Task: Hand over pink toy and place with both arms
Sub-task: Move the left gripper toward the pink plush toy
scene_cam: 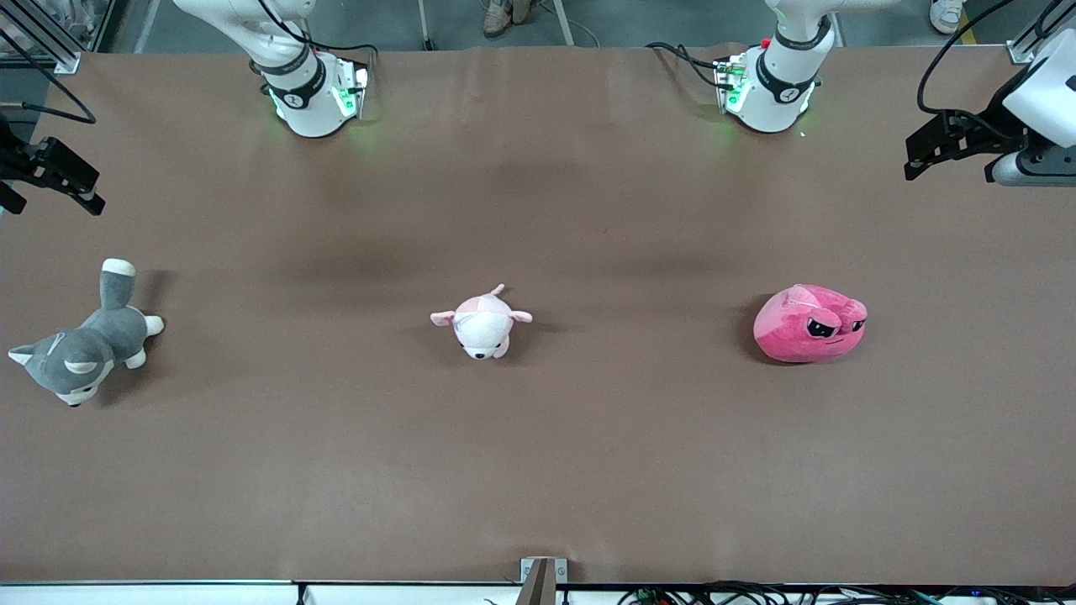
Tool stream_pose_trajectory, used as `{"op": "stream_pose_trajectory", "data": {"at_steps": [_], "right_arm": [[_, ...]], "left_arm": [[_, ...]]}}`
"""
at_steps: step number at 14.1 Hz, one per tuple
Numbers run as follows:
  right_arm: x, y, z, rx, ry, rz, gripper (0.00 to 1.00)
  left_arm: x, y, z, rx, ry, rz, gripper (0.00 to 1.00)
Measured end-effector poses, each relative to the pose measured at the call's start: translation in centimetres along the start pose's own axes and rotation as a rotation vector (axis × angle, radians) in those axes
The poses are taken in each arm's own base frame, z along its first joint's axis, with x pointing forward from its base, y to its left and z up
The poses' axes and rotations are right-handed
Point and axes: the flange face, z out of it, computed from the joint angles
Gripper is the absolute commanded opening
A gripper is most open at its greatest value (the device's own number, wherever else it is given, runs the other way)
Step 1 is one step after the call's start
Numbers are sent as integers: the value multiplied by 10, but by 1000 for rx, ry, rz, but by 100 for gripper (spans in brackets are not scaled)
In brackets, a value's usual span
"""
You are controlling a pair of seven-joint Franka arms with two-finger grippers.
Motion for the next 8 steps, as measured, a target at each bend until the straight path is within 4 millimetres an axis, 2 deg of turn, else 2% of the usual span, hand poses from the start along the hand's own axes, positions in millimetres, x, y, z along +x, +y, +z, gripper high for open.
{"op": "stream_pose_trajectory", "data": {"at_steps": [8], "right_arm": [[1,0,-4,0,8,1,100]], "left_arm": [[3,-6,-1,-1,4,-9,100]]}}
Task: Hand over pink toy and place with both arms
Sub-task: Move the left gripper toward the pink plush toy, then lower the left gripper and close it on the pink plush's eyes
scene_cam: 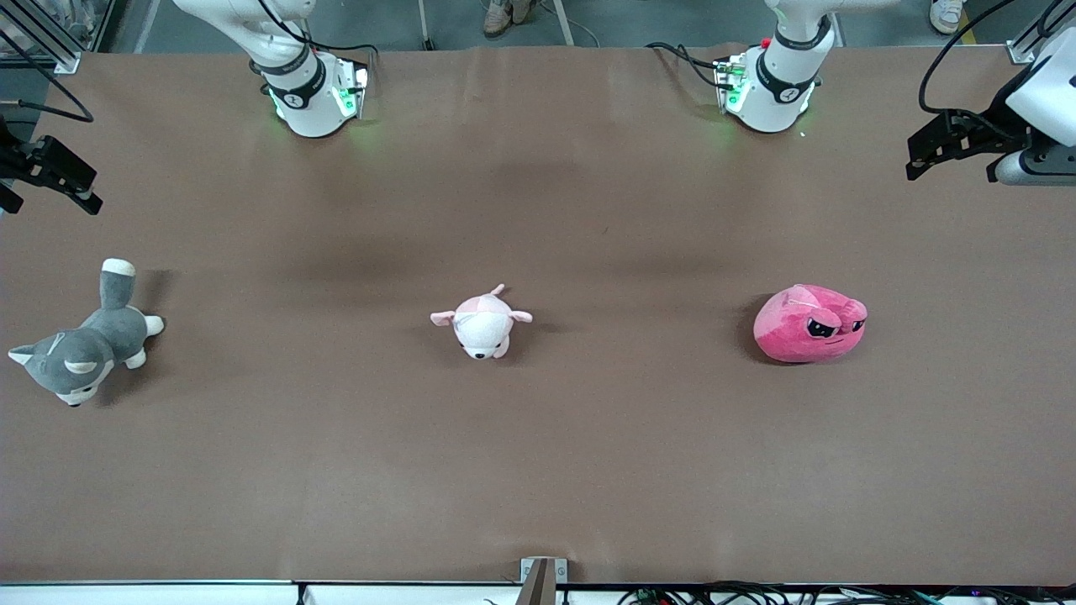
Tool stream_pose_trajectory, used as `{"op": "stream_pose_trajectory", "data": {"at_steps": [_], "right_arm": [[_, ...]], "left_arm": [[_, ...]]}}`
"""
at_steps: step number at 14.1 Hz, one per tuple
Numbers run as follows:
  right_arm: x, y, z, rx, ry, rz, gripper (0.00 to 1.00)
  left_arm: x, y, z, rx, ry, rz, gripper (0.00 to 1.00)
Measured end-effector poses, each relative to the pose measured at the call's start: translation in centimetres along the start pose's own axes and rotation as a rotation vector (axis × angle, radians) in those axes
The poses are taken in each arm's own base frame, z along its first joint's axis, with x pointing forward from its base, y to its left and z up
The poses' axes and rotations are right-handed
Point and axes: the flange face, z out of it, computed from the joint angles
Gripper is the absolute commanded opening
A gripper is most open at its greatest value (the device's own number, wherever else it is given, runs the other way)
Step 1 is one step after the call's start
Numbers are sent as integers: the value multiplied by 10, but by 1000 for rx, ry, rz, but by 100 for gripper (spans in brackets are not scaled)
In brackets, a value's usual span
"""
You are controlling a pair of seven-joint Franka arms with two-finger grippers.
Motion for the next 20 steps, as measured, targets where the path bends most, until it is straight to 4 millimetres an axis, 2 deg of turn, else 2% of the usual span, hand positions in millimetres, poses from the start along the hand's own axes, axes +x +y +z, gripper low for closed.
{"op": "stream_pose_trajectory", "data": {"at_steps": [2,4,7,9,11,15,20], "right_arm": [[0,0,-1,0,3,1,100],[1,1,0,0,1,2,100],[3,2,6,1,-11,3,100],[7,1,14,1,-21,2,100],[11,-1,21,2,-27,-2,100],[15,-5,20,3,-23,-11,100],[17,-5,23,3,-28,-10,100]], "left_arm": [[11,-19,7,-5,-12,-7,100],[26,-36,26,-12,-34,-20,100],[47,-60,65,-19,-42,-59,100],[56,-68,95,-19,-22,-72,100],[63,-67,130,-19,6,-75,100],[71,-61,195,-31,24,-142,100],[77,-43,248,-45,3,-176,99]]}}
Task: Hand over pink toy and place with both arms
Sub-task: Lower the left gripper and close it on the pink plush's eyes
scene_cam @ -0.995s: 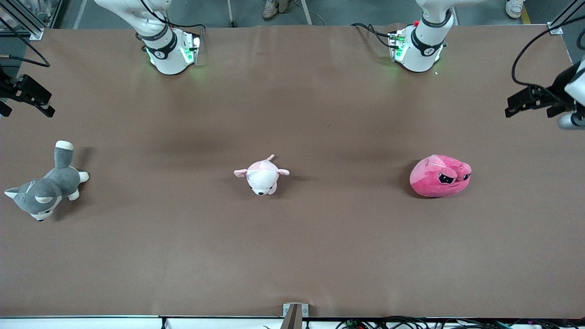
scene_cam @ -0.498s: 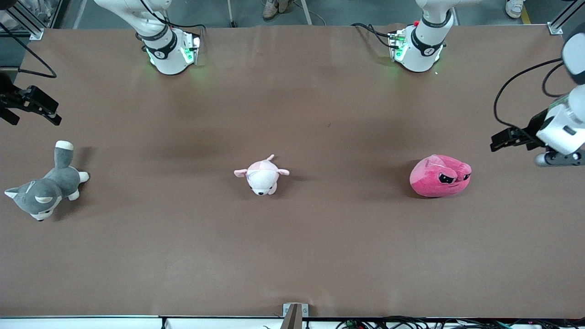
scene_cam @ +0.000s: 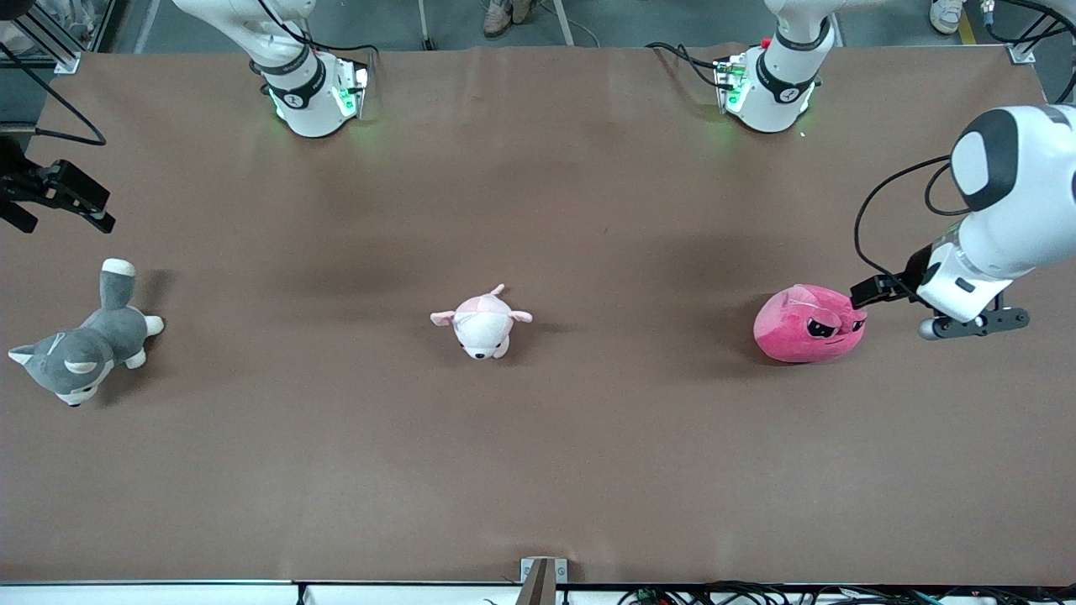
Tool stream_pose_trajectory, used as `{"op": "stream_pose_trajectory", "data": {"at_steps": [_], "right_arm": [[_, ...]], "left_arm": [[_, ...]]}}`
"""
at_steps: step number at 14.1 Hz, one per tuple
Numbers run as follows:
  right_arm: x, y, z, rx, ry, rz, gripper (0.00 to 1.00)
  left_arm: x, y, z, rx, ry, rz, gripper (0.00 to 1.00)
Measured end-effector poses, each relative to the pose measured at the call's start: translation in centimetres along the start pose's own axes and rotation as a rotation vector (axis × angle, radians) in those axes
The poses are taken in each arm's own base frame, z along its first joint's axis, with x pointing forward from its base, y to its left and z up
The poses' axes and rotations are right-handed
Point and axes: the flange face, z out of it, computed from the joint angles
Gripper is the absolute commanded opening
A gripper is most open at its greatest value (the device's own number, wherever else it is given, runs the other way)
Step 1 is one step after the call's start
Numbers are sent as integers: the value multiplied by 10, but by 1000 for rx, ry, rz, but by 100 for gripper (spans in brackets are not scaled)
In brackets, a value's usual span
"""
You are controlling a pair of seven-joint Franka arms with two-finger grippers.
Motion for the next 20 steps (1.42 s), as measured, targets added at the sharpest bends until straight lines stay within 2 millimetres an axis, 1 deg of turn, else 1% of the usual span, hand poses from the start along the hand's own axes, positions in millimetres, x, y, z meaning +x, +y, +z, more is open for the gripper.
{"op": "stream_pose_trajectory", "data": {"at_steps": [3,5,7,11,15,18,20], "right_arm": [[2,1,4,0,-7,1,100],[3,1,6,1,-9,1,100],[4,1,6,1,-9,1,100],[4,0,5,1,-8,0,100],[4,0,5,1,-7,0,100],[4,0,5,1,-7,-1,100],[4,0,4,0,-5,-1,100]], "left_arm": [[-4,-5,21,0,-12,-8,99],[-6,-6,29,1,-15,-10,100],[-8,-7,35,0,-14,-12,100],[-10,-21,41,-1,-15,-34,100],[-9,-21,45,-3,4,-35,99],[-5,-21,53,-6,21,-35,95],[-2,-21,62,-8,24,-35,90]]}}
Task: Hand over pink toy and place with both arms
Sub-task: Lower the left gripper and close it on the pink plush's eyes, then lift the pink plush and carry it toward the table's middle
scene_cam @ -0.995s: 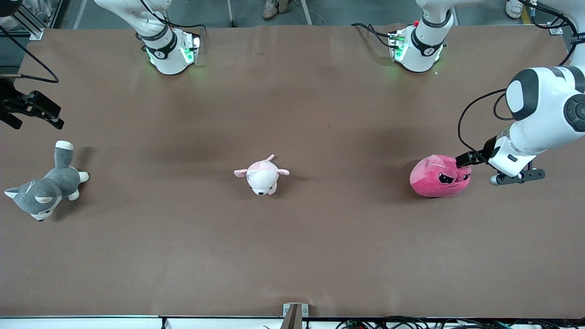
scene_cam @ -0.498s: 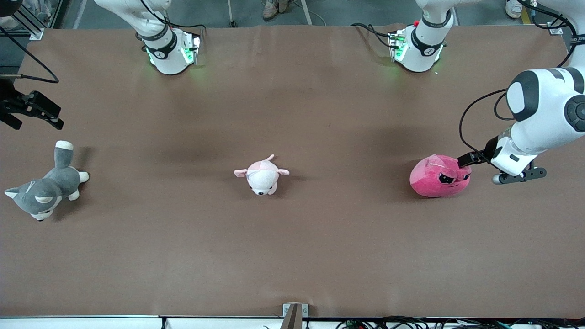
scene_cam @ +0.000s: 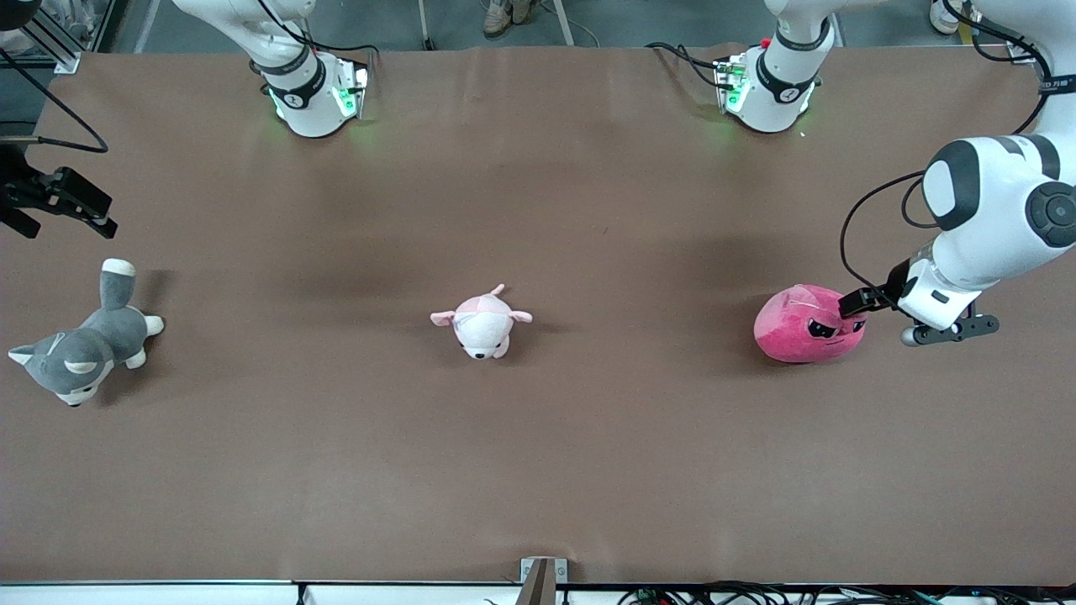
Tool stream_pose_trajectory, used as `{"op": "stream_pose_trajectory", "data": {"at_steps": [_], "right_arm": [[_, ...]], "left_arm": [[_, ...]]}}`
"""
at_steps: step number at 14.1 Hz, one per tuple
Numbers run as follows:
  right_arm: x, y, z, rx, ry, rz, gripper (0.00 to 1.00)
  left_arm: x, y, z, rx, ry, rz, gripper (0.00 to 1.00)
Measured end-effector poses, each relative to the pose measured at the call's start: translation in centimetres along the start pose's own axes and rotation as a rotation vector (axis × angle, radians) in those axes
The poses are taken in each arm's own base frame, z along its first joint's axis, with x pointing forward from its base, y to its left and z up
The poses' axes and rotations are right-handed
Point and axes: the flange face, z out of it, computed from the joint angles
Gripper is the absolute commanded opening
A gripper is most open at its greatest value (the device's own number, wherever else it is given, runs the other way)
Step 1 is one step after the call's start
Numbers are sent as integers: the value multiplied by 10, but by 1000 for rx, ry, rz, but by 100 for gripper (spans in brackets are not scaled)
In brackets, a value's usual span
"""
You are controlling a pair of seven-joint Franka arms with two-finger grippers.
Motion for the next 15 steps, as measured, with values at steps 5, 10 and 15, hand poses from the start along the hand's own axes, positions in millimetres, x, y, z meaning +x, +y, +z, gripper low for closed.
{"op": "stream_pose_trajectory", "data": {"at_steps": [5,10,15], "right_arm": [[1,0,0,0,1,0,100],[2,0,1,0,-1,0,100],[2,0,1,0,-1,0,100]], "left_arm": [[3,0,16,-3,-4,0,73],[7,3,22,-7,12,3,38],[8,6,19,-9,23,12,0]]}}
